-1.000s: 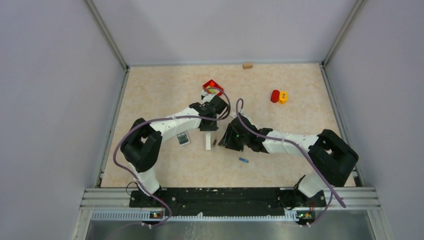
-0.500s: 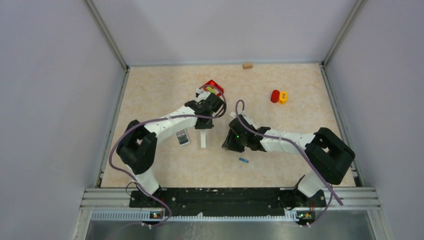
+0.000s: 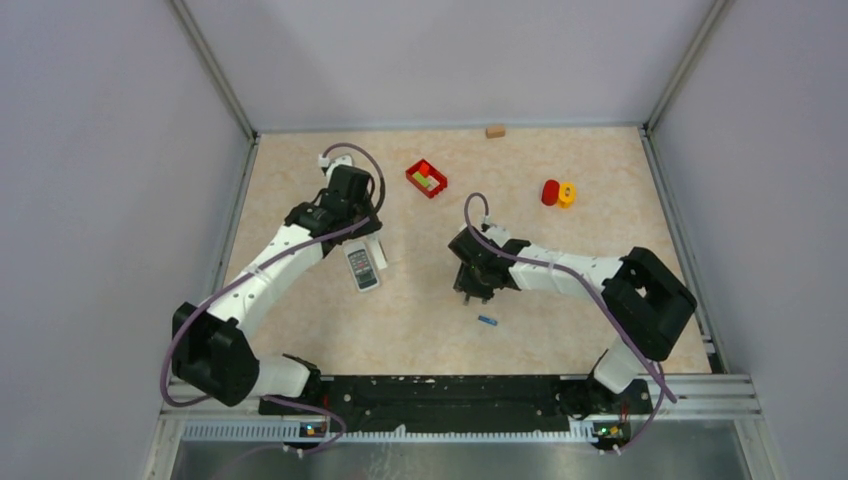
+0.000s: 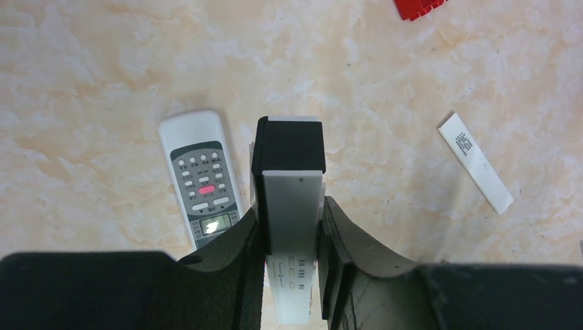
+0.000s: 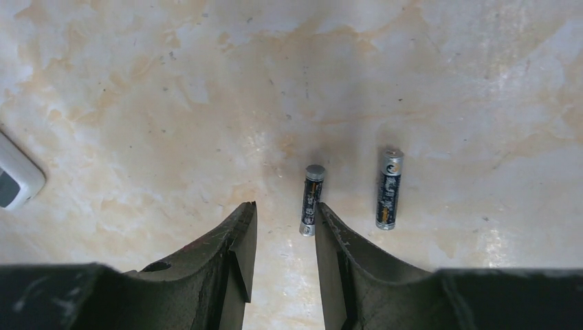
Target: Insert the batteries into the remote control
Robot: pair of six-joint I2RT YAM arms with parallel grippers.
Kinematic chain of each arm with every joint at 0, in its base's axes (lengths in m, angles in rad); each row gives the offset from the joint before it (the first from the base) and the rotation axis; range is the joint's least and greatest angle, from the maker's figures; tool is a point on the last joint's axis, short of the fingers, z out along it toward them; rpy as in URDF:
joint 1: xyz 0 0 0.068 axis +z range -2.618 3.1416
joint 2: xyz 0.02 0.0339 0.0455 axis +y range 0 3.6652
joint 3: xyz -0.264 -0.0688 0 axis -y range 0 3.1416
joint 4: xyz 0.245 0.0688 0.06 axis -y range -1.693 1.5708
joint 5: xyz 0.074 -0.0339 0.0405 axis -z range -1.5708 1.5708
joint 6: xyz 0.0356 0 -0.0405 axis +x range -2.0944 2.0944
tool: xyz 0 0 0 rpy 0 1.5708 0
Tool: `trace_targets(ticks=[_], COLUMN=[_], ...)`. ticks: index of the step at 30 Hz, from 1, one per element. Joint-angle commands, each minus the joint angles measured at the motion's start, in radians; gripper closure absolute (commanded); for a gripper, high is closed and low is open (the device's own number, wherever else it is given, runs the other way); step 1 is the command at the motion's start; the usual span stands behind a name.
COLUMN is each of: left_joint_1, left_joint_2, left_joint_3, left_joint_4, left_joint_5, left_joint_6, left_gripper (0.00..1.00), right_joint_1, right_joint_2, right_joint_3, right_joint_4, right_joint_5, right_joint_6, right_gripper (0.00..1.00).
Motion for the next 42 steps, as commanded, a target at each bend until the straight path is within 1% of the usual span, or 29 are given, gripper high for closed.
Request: trace_targets(ticks=[1,8,14,17,22,23,25,28,30,32,35,38,42], left_joint_1=[0.039,0.063,0.068,0.069,0.069,0.07,0.07,0.069,0.069,0.069,0.069,0.066,0.059], left_joint_2=[-0.04,-0.055,-0.056,-0.062,-0.073,-0.073,-0.071,-0.058,-0.05,-0.042,-0.025,-0.004,0.009], left_joint_3=[-0.039,-0.068,-0.081,-0.085,-0.098,-0.104,-0.114,-0.131,-0.152,-0.19,-0.248,-0.279,-0.284], left_joint_4=[0.068,0.099,0.113,0.116,0.135,0.147,0.184,0.26,0.337,0.445,0.647,0.786,0.837], left_joint_5=[0.065,0.102,0.122,0.126,0.167,0.189,0.263,0.455,0.605,0.747,0.902,0.984,1.014], left_joint_6=[0.014,0.014,0.014,0.015,0.027,0.031,0.053,0.078,0.066,0.025,-0.06,-0.132,-0.167], left_gripper=[1.0,1.0,1.0,1.0,1.0,1.0,1.0,1.0,1.0,1.0,1.0,1.0,1.0], right_joint_1=[0.016,0.026,0.029,0.029,0.029,0.029,0.028,0.029,0.028,0.029,0.028,0.028,0.029], right_joint_2=[0.022,0.049,0.078,0.098,0.104,0.097,0.069,-0.021,-0.102,-0.192,-0.328,-0.382,-0.376], right_joint_3=[0.054,0.05,0.066,0.081,0.094,0.1,0.111,0.118,0.124,0.117,0.1,0.122,0.188], right_joint_4=[-0.085,-0.105,-0.109,-0.115,-0.118,-0.122,-0.127,-0.096,-0.09,-0.071,-0.013,-0.006,-0.058], right_joint_5=[0.048,0.031,0.034,0.032,0.041,0.049,0.066,0.073,0.081,0.072,-0.016,-0.149,-0.271], right_joint_6=[0.02,0.037,0.037,0.029,0.011,0.001,-0.026,-0.117,-0.182,-0.25,-0.365,-0.444,-0.47], right_gripper=[0.63,0.64,0.7,0.76,0.98,1.0,1.0,1.0,1.0,1.0,1.0,1.0,1.0])
